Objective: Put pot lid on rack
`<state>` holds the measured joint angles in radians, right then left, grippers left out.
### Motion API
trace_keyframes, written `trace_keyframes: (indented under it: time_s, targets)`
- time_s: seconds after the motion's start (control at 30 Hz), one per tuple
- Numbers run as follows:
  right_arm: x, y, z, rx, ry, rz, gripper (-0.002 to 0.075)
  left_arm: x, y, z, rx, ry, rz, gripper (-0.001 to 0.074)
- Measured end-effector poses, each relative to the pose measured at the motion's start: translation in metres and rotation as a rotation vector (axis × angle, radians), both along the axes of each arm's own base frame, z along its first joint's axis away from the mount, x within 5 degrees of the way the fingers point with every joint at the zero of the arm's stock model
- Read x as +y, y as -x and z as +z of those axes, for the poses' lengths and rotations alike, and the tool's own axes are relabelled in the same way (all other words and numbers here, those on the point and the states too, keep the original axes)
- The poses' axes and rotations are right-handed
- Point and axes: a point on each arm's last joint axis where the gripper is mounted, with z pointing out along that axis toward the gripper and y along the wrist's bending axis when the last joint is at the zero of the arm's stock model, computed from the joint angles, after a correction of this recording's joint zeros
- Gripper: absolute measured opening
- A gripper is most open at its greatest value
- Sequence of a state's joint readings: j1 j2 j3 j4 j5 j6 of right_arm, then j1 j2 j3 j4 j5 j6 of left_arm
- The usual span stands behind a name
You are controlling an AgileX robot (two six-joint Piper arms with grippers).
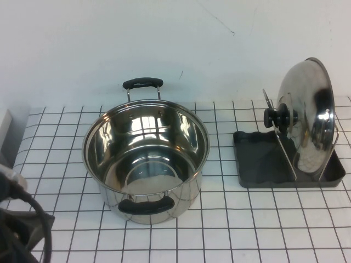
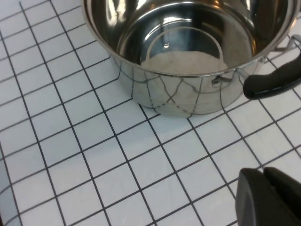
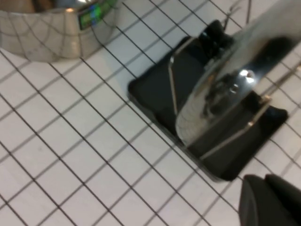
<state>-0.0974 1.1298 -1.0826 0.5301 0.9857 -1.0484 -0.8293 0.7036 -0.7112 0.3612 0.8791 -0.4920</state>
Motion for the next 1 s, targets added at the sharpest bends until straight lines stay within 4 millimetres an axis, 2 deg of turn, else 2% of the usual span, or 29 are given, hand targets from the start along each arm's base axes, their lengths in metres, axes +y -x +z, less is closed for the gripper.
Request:
trace_keyframes:
  time_s: [0.1, 0.27, 0.4, 0.5, 0.67, 0.87, 1.0]
  targets:
    - [0.002, 0.019, 0.014, -0.070, 0.087, -0.056, 0.0007, 0.002, -0.001, 0.001, 0.002, 0.044, 0.057, -0.0001]
    - [0.002, 0.060, 0.042, -0.274, 0.080, -0.127, 0.0006, 0.009, 0.003, 0.015, -0.084, 0.223, 0.134, -0.0001]
    - [0.000, 0.092, 0.041, -0.426, 0.067, -0.172, 0.0006, 0.021, 0.012, 0.032, -0.210, 0.356, 0.135, -0.0001]
    - [0.000, 0.112, 0.030, -0.492, 0.057, -0.192, 0.0006, 0.032, 0.022, 0.039, -0.272, 0.403, 0.124, -0.0001]
    - [0.001, 0.135, -0.002, -0.538, 0.016, -0.211, 0.0005, 0.041, 0.030, 0.043, -0.331, 0.389, 0.087, -0.0001]
    - [0.002, 0.149, -0.053, -0.541, 0.005, -0.205, 0.0005, 0.046, 0.034, 0.041, -0.378, 0.364, 0.057, -0.0001]
    - [0.001, 0.153, -0.084, -0.514, 0.008, -0.214, 0.0005, 0.048, 0.034, 0.026, -0.413, 0.310, 0.041, -0.0001]
